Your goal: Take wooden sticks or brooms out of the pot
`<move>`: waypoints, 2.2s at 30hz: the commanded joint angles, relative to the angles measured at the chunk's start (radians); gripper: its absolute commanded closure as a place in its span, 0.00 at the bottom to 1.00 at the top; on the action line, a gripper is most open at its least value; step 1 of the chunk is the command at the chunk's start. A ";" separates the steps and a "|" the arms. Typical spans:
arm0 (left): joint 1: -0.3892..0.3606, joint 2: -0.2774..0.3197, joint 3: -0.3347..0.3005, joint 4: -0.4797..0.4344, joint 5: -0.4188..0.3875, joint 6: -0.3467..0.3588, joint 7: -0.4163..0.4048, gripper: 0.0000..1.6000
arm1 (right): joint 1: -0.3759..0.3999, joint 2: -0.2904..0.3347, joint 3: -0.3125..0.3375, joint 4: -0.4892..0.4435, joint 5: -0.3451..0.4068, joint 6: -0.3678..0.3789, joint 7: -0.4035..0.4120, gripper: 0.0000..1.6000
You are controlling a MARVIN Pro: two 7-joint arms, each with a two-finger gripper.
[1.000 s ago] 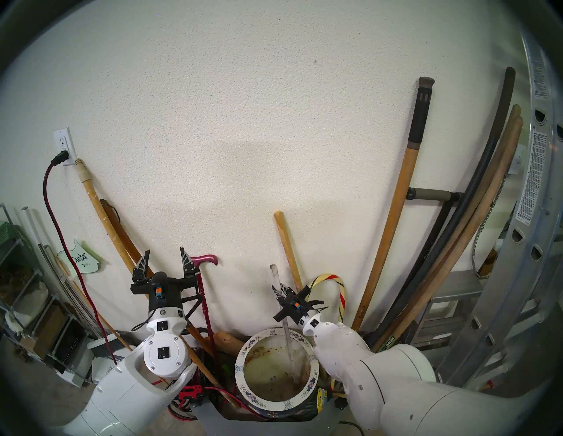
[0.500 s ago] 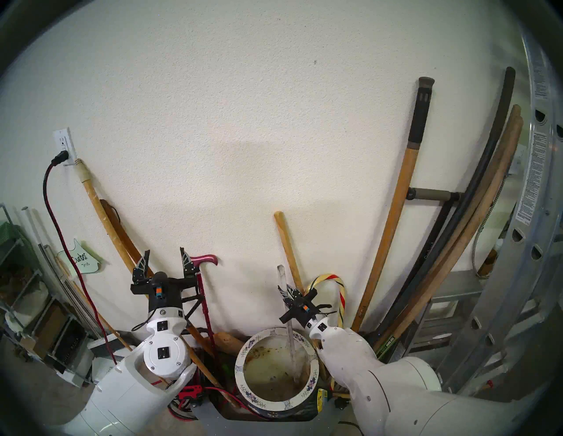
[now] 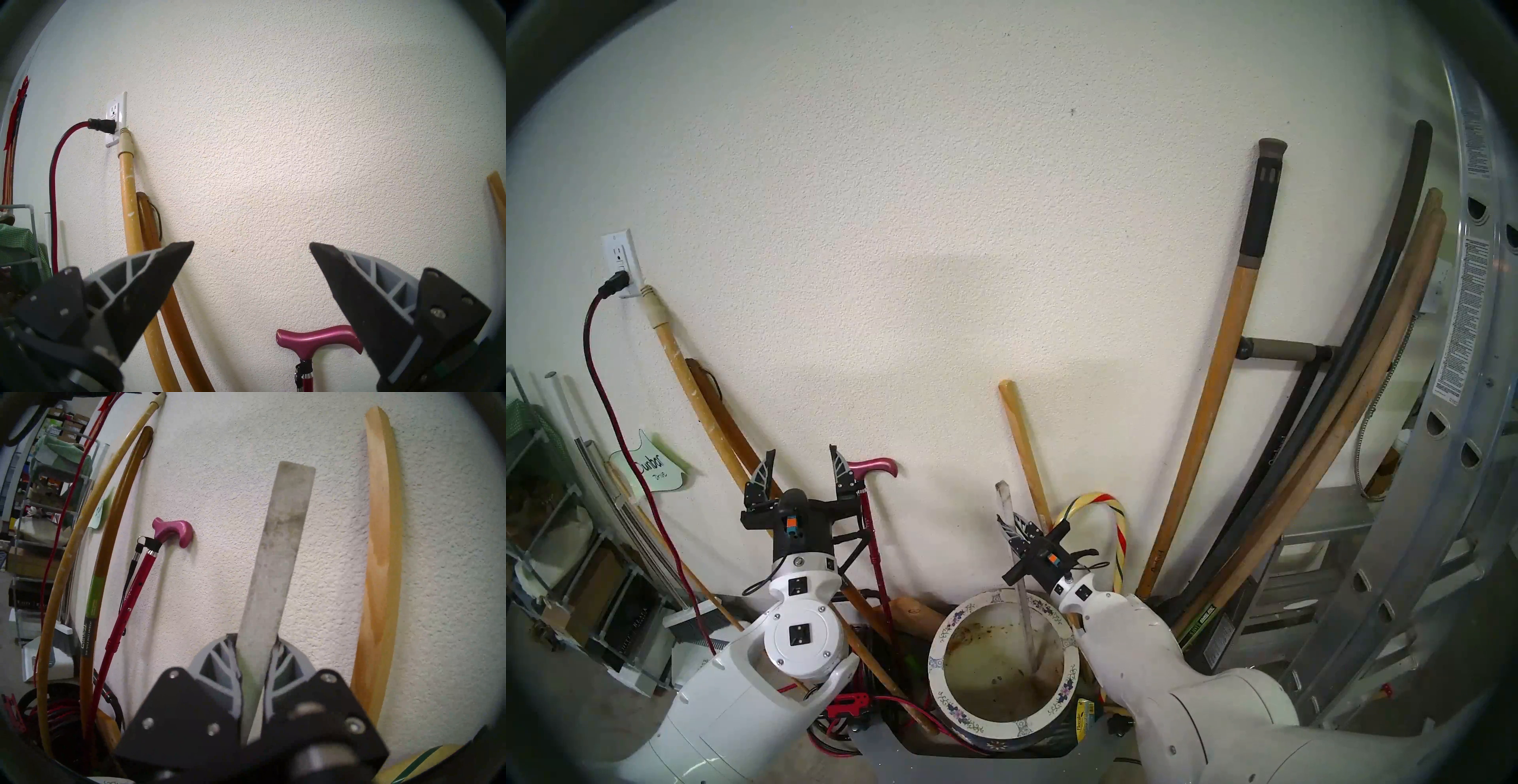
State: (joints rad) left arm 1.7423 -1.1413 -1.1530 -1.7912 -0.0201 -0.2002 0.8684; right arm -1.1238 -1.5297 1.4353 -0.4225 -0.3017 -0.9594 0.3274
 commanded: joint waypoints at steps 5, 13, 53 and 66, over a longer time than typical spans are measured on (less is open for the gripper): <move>-0.002 0.002 0.002 0.000 -0.001 0.000 0.002 0.00 | 0.007 0.024 0.027 -0.142 0.042 -0.001 0.026 1.00; -0.004 0.007 0.006 0.000 -0.005 0.000 0.006 0.00 | -0.008 0.030 0.043 -0.237 0.070 -0.001 0.061 1.00; -0.015 0.028 0.028 -0.001 -0.023 0.000 0.027 0.00 | -0.221 0.179 0.143 -0.683 0.218 0.023 0.249 1.00; -0.018 0.035 0.035 -0.001 -0.028 0.000 0.034 0.00 | -0.258 0.218 0.162 -0.863 0.280 0.102 0.319 1.00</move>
State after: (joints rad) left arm 1.7256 -1.1062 -1.1172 -1.7914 -0.0492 -0.2002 0.9030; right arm -1.3800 -1.3346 1.5903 -1.1886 -0.0570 -0.8797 0.6305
